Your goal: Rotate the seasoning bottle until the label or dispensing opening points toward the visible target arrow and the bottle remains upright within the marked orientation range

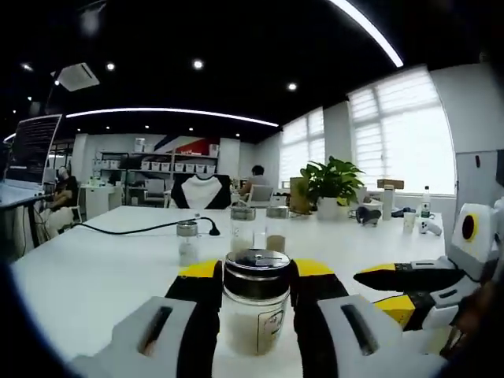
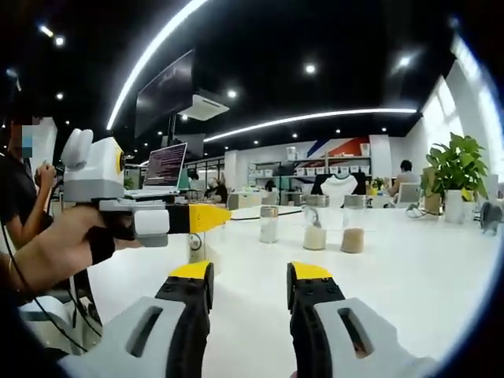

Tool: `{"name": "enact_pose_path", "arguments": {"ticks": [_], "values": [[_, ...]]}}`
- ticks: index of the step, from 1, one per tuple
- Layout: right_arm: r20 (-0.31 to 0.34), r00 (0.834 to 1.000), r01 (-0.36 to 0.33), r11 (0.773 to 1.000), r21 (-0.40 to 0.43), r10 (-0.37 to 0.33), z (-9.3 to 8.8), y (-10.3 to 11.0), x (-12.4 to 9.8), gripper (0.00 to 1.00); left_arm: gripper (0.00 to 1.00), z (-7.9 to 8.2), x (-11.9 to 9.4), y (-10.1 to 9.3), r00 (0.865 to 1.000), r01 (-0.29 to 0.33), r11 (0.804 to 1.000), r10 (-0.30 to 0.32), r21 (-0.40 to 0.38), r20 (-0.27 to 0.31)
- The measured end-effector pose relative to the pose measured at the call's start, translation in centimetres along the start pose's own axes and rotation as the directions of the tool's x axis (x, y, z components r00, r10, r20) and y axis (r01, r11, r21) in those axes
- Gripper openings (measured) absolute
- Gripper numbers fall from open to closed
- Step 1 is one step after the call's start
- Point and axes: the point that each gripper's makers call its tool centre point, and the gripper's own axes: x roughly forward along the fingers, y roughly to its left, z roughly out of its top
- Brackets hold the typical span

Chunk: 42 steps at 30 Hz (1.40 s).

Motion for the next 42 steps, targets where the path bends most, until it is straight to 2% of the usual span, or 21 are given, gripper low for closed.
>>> {"name": "enact_pose_path", "arguments": {"ticks": [6, 9, 15, 20, 24, 27, 28, 35, 36, 40, 42], "values": [[-0.013, 1.000, 0.029, 1.000, 0.000, -0.029, -0.3, -1.3, -0.3, 0.36, 0.35, 0.1, 0.1, 2.0, 0.999, -0.039, 0.999, 0.039, 0.000, 0.014], [-0.019, 0.999, 0.040, 0.999, 0.001, -0.040, -0.4, -1.8, -0.4, 0.36, 0.35, 0.5, 0.2, 2.9, 0.998, -0.048, 0.999, 0.048, -0.014, 0.050], [-0.027, 0.997, 0.068, 0.997, 0.031, -0.067, -0.8, -3.0, -0.4, 0.35, 0.35, 0.1, 0.7, 4.4, 0.996, -0.083, 0.997, 0.083, 0.001, 0.039], [-0.036, 0.996, 0.087, 0.996, 0.033, -0.086, -1.2, -3.8, -0.6, 0.35, 0.35, 0.1, 0.6, 5.4, 0.994, -0.091, 0.996, 0.092, -0.006, 0.058], [-0.015, 0.992, 0.124, 0.992, 0.028, -0.124, -1.1, -5.0, -1.2, 0.33, 0.35, 0.2, 0.6, 6.6, 0.991, -0.114, 0.993, 0.114, -0.005, 0.068], [0.031, 0.992, 0.116, 0.990, 0.075, -0.119, -0.4, -5.6, -1.5, 0.34, 0.35, 0.0, 0.6, 7.5, 0.990, -0.129, 0.992, 0.129, -0.006, 0.063], [0.026, 0.991, 0.129, 0.989, 0.073, -0.131, -0.4, -6.1, -1.7, 0.34, 0.35, -0.1, 0.6, 7.8, 0.989, -0.136, 0.991, 0.137, -0.009, 0.062], [-0.003, 0.987, 0.163, 0.985, 0.055, -0.163, -1.0, -7.5, -2.0, 0.38, 0.35, -1.3, 0.6, 8.6, 0.987, -0.155, 0.988, 0.154, 0.004, 0.036], [-0.008, 0.987, 0.164, 0.985, 0.053, -0.163, -1.1, -7.6, -2.1, 0.37, 0.35, -1.3, 0.7, 8.4, 0.990, -0.135, 0.991, 0.134, 0.027, 0.033], [-0.036, 0.985, 0.173, 0.984, 0.046, -0.171, -1.8, -7.8, -2.6, 0.37, 0.35, -1.0, 0.8, 8.9, 0.989, -0.140, 0.990, 0.140, -0.003, 0.053], [-0.039, 0.984, 0.176, 0.983, 0.052, -0.174, -2.0, -7.9, -2.8, 0.37, 0.35, -0.9, 0.9, 9.1, 0.988, -0.142, 0.990, 0.141, 0.010, 0.055]]}}
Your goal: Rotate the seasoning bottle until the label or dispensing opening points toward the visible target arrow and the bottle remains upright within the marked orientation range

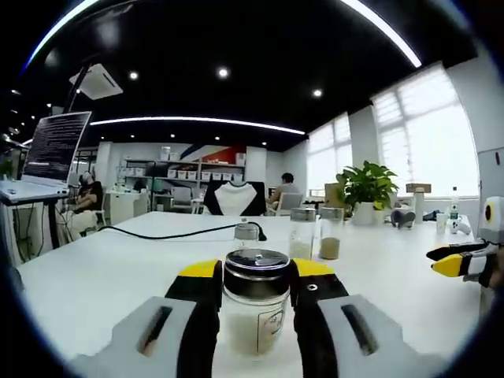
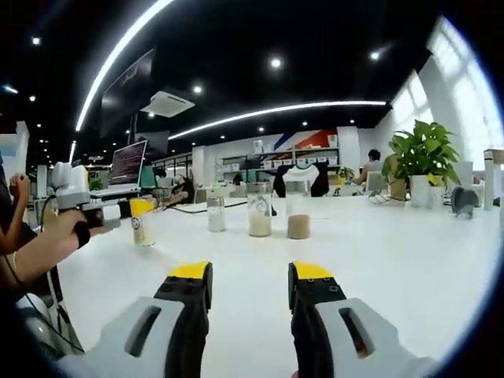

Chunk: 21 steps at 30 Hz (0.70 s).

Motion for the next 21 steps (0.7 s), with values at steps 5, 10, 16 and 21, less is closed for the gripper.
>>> {"name": "enact_pose_path", "arguments": {"ticks": [5, 10, 16, 21], "values": [[0.057, 0.998, -0.028, 0.999, 0.034, 0.026, 1.3, 0.4, -0.6, 0.37, 0.35, -0.3, 0.3, 0.8, 1.000, -0.017, 1.000, 0.017, 0.016, -0.006], [0.052, 0.999, -0.016, 1.000, 0.014, 0.015, 1.4, 0.0, -0.6, 0.37, 0.35, -0.8, 0.4, 1.1, 1.000, -0.022, 1.000, 0.022, 0.015, -0.014], [0.005, 1.000, -0.005, 1.000, 0.009, 0.005, 0.4, -0.3, -0.6, 0.37, 0.35, -1.3, 0.5, 1.3, 1.000, -0.011, 1.000, 0.011, -0.003, -0.017], [0.005, 1.000, 0.015, 1.000, -0.008, -0.015, 0.4, -0.6, -0.8, 0.36, 0.35, -1.7, 0.3, 1.2, 1.000, -0.006, 1.000, 0.006, 0.002, -0.011]]}}
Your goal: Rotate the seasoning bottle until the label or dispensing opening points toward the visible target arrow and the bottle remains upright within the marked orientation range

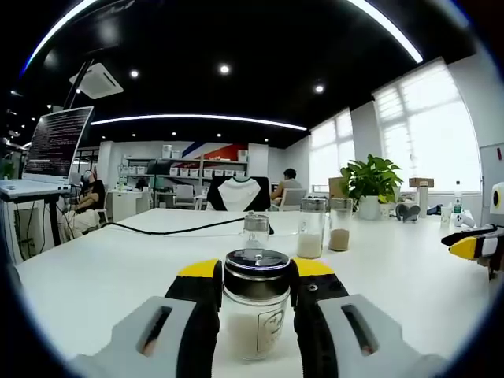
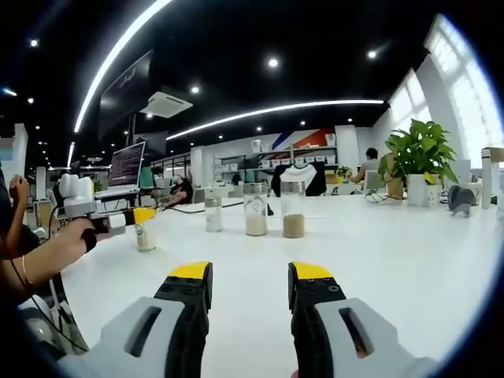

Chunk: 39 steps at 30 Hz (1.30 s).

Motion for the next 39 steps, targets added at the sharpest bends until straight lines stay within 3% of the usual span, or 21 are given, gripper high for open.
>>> {"name": "enact_pose_path", "arguments": {"ticks": [10, 23, 39], "values": [[-0.014, 1.000, 0.001, 1.000, -0.015, -0.002, -0.3, 0.0, 0.2, 0.37, 0.36, -0.1, 0.1, 0.0, 1.000, 0.013, 1.000, -0.012, -0.012, 0.023], [-0.022, 1.000, -0.001, 1.000, -0.025, 0.000, -0.3, 0.0, 0.3, 0.38, 0.42, -0.7, -0.2, -0.2, 0.999, 0.024, 0.997, -0.021, 0.071, -0.041], [-0.027, 1.000, 0.001, 1.000, -0.019, -0.002, -0.4, -0.3, 0.0, 0.38, 0.44, -0.7, -1.4, 1.0, 0.998, -0.008, 0.995, 0.014, 0.096, -0.066]]}}
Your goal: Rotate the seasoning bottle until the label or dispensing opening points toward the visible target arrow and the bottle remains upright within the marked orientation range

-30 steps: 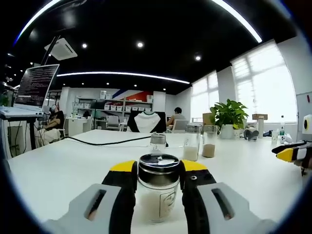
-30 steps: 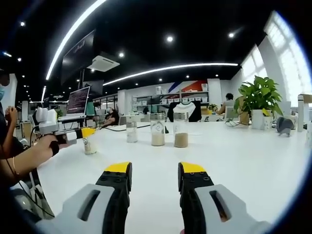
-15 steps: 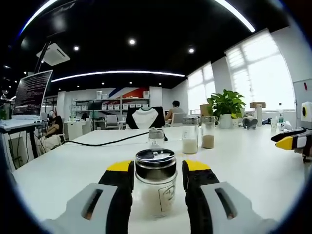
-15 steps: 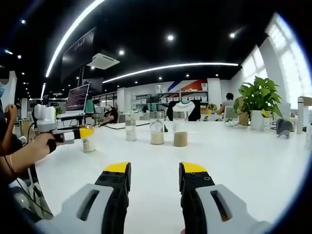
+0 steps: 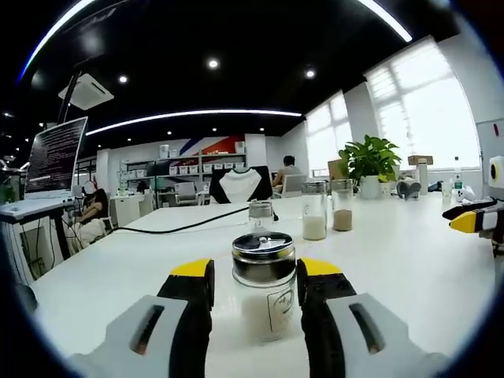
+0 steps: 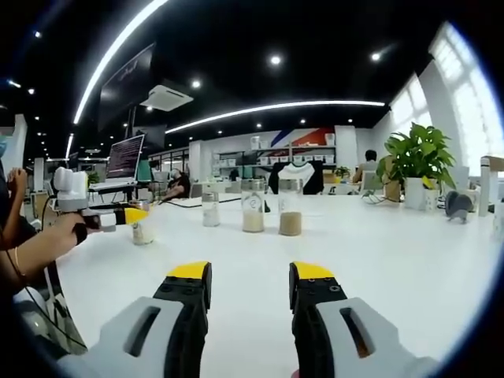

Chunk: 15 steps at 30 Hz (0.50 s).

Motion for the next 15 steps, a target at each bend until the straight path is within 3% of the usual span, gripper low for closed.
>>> {"name": "enact_pose_path", "arguments": {"ticks": [15], "values": [[-0.008, 1.000, 0.017, 1.000, 0.006, -0.017, 0.0, -0.5, -0.5, 0.40, 0.45, 0.3, -1.6, 0.2, 1.000, -0.007, 1.000, 0.007, -0.012, -0.004]]}}
